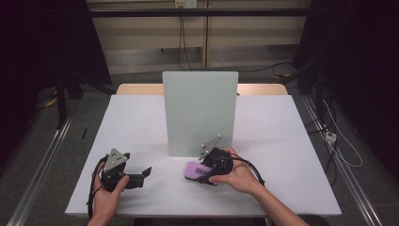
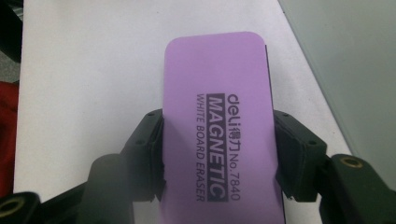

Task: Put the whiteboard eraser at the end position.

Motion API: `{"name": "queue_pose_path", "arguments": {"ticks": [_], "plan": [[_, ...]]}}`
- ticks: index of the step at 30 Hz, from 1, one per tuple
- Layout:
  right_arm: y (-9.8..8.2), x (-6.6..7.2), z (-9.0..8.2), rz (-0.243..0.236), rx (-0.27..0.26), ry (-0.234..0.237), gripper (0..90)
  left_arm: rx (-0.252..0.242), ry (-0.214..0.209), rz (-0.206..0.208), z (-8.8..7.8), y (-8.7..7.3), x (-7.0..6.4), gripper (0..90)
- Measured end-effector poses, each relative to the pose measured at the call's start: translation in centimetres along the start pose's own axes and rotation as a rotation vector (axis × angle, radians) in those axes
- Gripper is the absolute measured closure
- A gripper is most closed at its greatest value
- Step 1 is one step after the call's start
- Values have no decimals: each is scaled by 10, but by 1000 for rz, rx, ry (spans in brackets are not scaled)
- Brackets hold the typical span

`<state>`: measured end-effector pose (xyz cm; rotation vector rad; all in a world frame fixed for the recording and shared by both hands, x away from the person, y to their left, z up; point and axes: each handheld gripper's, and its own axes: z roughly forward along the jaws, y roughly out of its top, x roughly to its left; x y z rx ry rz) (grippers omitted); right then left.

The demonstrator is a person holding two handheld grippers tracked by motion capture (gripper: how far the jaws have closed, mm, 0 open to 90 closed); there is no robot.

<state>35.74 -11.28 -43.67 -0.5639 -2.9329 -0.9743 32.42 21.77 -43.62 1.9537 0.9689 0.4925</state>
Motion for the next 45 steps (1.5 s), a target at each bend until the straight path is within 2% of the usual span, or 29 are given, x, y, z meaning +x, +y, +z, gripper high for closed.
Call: {"name": "queue_pose_path", "arguments": {"ticks": [9, 13, 16, 20, 22, 37, 45], "plan": [[-3, 0, 1, 24, -17, -14, 407, -2, -8, 8, 2, 1, 0, 43], [-4, -1, 3, 50, -14, -15, 367, -6, -9, 6, 1, 1, 0, 43], [-5, -1, 4, 51, -7, -13, 359, -4, -6, 2, 1, 1, 1, 43], [-6, -3, 4, 71, -11, -29, 281, -1, -7, 5, 2, 1, 0, 43], [-6, -4, 3, 78, -12, -29, 281, 0, -11, 7, 2, 1, 0, 43], [-6, -3, 3, 87, -33, -73, 89, -3, -7, 4, 1, 1, 1, 43], [-5, -1, 0, 97, -58, -64, 86, -3, -7, 3, 1, 1, 1, 43]]}}
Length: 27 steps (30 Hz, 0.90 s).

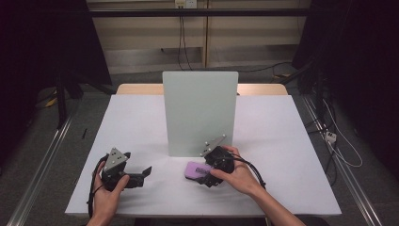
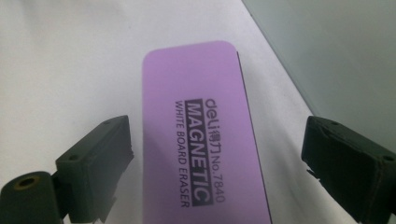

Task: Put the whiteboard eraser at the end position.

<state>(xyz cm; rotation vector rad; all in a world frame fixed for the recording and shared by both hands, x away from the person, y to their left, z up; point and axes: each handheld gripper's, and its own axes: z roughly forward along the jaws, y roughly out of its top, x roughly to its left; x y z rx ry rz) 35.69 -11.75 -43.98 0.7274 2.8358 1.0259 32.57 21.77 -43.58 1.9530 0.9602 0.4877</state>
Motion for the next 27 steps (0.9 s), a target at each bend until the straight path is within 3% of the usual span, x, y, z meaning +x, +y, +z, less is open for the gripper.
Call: {"name": "queue_pose_path", "arguments": {"ticks": [8, 16, 20, 27], "plan": [[0, 1, -9, 12, -65, 0, 84, 2, -2, 6, 0, 0, 0, 43], [-2, 1, -17, 42, -83, -44, 92, 0, -2, -14, 0, 0, 1, 43], [-3, 0, -22, 69, -124, -61, 88, -7, -4, -25, 0, 0, 0, 43], [-9, -5, -34, 130, -211, -152, 79, 0, 1, -24, 0, -1, 0, 42]]}}
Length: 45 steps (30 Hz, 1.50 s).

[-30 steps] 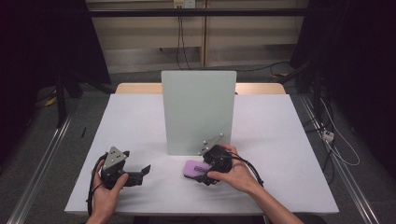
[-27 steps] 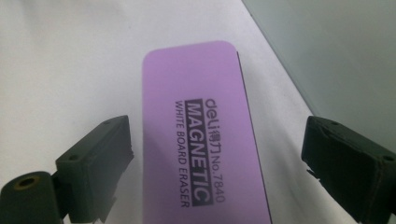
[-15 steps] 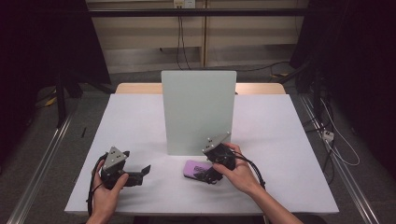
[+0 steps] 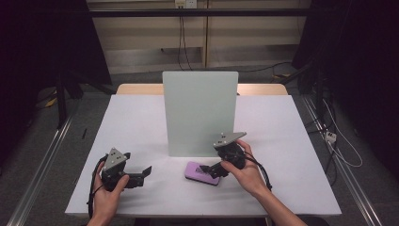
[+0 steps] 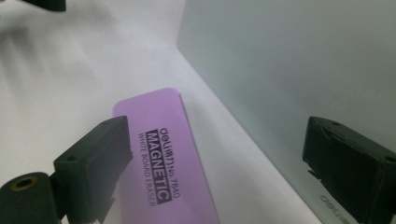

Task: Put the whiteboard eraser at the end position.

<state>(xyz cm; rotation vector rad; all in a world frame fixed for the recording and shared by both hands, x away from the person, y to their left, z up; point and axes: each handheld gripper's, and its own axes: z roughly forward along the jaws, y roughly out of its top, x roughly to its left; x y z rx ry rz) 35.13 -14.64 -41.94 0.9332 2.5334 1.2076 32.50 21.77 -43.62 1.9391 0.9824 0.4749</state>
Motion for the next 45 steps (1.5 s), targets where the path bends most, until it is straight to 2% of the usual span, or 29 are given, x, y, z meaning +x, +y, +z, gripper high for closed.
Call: {"name": "queue_pose_path", "arguments": {"ticks": [8, 12, 18, 25, 29, 35, 41, 45], "plan": [[-8, -8, -16, 74, -87, -41, 83, -1, 7, -2, 0, 0, 0, 41], [-13, -9, -25, 71, -128, -98, 94, -9, 7, -15, 0, 0, 0, 41], [-21, -11, -31, 78, -139, -142, 100, -12, 3, -19, -1, 0, 0, 41], [-33, -18, -42, 109, -165, -185, 110, -21, 5, -28, -1, 0, 1, 41], [-38, -22, -50, 123, -184, -200, 112, -19, 21, -27, -3, 0, 1, 41], [-48, -27, -59, 140, -202, -236, 112, -29, 23, -41, -3, 1, 3, 40], [-59, -29, -70, 166, -221, -278, 116, -31, 22, -35, -1, 3, 2, 40], [-66, -29, -78, 180, -231, -286, 116, -29, 18, -31, 1, 4, 2, 40]]}}
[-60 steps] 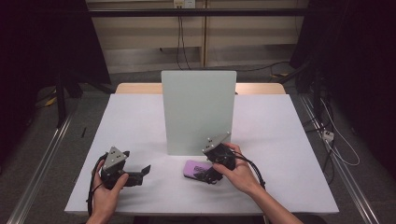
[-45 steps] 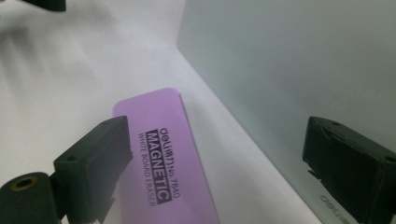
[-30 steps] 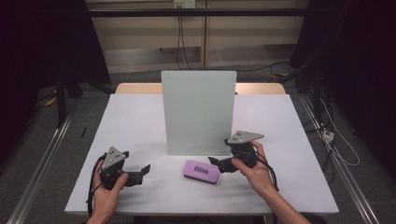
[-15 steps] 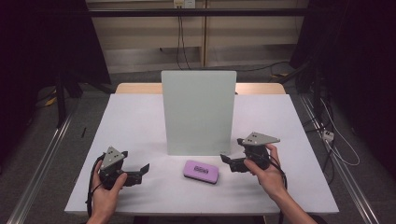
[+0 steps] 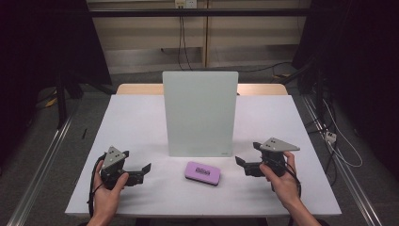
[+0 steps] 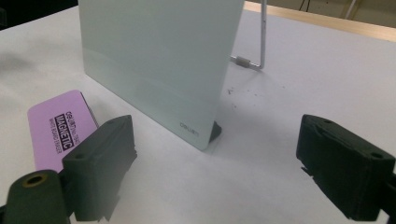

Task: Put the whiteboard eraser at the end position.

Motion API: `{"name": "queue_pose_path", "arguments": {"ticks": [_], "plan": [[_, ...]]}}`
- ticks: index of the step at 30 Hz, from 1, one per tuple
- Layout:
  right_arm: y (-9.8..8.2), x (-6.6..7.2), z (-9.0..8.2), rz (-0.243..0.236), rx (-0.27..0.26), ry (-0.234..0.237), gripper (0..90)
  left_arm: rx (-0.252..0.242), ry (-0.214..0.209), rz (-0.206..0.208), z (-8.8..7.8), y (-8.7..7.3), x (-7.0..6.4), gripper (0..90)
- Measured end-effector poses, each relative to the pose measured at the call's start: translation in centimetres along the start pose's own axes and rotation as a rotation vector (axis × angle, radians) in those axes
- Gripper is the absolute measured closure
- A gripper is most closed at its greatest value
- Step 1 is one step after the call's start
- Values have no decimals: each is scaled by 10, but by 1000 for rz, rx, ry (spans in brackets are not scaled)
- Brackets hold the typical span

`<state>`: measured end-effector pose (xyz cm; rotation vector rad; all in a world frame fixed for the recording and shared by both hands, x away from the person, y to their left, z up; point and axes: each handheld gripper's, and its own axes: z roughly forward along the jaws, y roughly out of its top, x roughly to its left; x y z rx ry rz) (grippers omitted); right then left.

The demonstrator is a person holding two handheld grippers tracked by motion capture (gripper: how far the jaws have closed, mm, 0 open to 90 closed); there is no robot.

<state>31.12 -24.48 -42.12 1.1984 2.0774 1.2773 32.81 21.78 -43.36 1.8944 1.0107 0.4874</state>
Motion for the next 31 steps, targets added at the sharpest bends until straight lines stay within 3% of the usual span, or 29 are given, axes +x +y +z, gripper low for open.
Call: {"name": "queue_pose_path", "arguments": {"ticks": [9, 22, 31], "plan": [[-13, -12, -14, 47, 1, -50, 93, -3, -7, -2, 1, 0, -2, 40], [-41, -25, -28, 104, 11, -86, 89, 0, -1, -15, 1, -1, -2, 40], [-41, -27, -28, 90, 30, -74, 80, 4, -7, -10, 1, -2, -1, 41]]}}
